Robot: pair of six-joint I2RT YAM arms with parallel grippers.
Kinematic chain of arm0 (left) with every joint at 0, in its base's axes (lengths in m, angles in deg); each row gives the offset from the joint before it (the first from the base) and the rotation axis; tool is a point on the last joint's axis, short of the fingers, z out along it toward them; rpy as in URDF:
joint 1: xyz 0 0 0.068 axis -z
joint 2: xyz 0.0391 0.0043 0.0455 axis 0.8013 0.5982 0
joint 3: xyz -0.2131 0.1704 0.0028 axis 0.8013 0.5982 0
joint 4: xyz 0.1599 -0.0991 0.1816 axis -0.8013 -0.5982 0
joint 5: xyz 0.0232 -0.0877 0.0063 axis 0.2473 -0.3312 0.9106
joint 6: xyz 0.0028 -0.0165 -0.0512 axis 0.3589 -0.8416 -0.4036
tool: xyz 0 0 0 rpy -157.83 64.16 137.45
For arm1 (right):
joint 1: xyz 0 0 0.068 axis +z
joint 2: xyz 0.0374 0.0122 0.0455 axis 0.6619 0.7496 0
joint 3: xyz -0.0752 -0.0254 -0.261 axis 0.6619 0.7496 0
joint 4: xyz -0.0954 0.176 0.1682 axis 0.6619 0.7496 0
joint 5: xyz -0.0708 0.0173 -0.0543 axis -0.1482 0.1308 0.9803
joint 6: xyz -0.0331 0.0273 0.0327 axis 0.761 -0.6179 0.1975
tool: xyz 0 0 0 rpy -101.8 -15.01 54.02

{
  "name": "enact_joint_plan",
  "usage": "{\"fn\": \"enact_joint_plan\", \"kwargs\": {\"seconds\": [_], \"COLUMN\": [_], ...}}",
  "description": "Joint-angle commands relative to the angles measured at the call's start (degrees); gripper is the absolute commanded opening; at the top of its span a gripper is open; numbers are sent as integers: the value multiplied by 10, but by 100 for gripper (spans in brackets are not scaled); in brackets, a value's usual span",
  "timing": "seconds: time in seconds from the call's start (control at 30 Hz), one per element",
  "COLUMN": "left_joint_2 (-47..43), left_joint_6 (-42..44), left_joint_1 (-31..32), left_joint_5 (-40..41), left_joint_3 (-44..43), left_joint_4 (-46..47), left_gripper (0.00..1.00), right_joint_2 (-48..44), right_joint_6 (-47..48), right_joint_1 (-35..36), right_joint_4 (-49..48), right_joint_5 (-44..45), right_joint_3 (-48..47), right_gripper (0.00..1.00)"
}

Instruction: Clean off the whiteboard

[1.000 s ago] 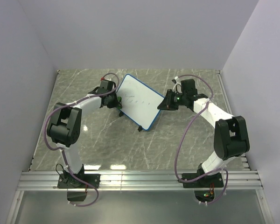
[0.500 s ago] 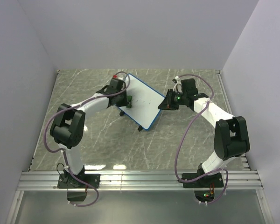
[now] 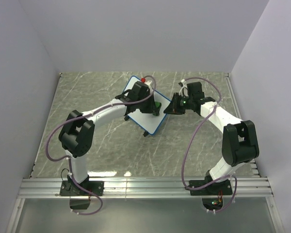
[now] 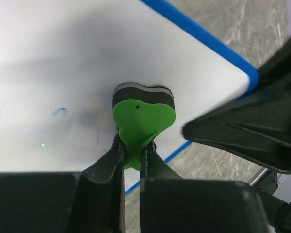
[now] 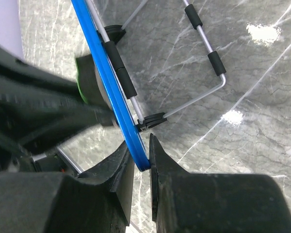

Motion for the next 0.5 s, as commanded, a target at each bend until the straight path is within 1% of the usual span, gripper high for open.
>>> {"fn": "enact_joint_plan", "kwargs": {"seconds": [0.0,0.1,0.17,0.23,0.27,0.3,0.37,0.47], "left_joint_2": [31,45,65,90,99,109,127,133], "left_joint_6": [18,33,44,58,65,72,81,76], "left_joint_1": [-50,-96,-129,-150,-164,-169,-186,-197], "left_joint_5": [23,32,56,80,90,100,110,109], "left_joint_3": [-15,-31,-54,-73,-96,-105,-116,-97], "left_joint_4": [-14,-37,-57,-88,-98,-116,-124,-112], "left_gripper": [0,0,0,0,0,0,0,0], "right_joint_2": [-11,-13,-16,-17,-18,-17,-16,-14], "right_joint_6": [20,25,27,31,32,32,32,29], "right_joint_1": [9,9,9,8,8,9,8,9], "right_joint_4": [8,14,17,19,21,22,22,19], "right_joint_5": [29,30,31,33,34,35,36,37], "right_joint_3": [-6,-5,-4,-3,-3,-3,-4,-5], "right_gripper": [0,0,0,0,0,0,0,0]}}
